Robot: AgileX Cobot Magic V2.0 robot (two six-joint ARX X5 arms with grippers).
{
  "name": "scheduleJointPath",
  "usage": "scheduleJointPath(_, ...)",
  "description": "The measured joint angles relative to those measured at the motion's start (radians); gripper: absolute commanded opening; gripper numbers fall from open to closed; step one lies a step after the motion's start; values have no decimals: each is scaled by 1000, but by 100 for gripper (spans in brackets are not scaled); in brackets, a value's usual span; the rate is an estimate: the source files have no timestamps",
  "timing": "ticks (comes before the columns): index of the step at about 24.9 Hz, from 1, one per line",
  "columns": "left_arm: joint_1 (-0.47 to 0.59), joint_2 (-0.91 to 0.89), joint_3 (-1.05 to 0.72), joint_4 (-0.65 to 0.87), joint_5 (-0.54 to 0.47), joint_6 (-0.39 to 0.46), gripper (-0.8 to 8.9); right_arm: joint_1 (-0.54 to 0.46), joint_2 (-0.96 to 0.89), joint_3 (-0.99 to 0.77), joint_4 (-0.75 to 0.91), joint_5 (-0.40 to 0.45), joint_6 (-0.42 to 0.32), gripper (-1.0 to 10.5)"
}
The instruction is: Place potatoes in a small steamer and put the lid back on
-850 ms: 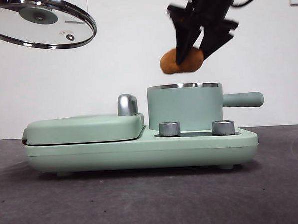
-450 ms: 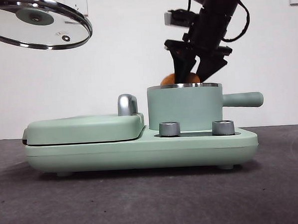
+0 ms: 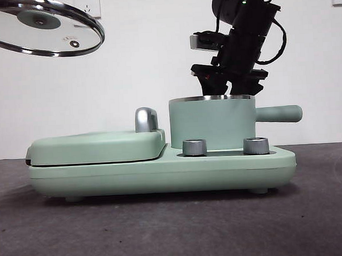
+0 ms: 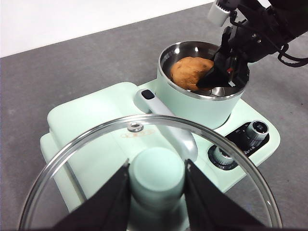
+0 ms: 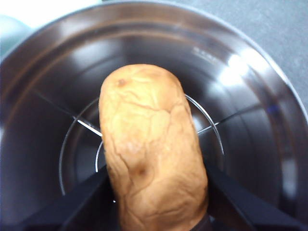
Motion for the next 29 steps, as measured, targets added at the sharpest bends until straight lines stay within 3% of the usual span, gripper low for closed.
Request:
scheduleJointPath(4,0,0,0,0,0,0,10,0,0,0,1,-2,0,366)
scheduleJointPath(9,0,0,0,0,0,0,10,3,-23,0,-11,-2,0,367)
scheduleJointPath(16,0,0,0,0,0,0,10,1,-282,-16,-66,-53,29,366)
scheduleJointPath(23,0,0,0,-2,42,-10,10,3,-633,-429,80,-53,32,353)
scheduleJointPath(29,-1,0,0,-4,47,-16,10,3,-881,-637,100,-53,32,352)
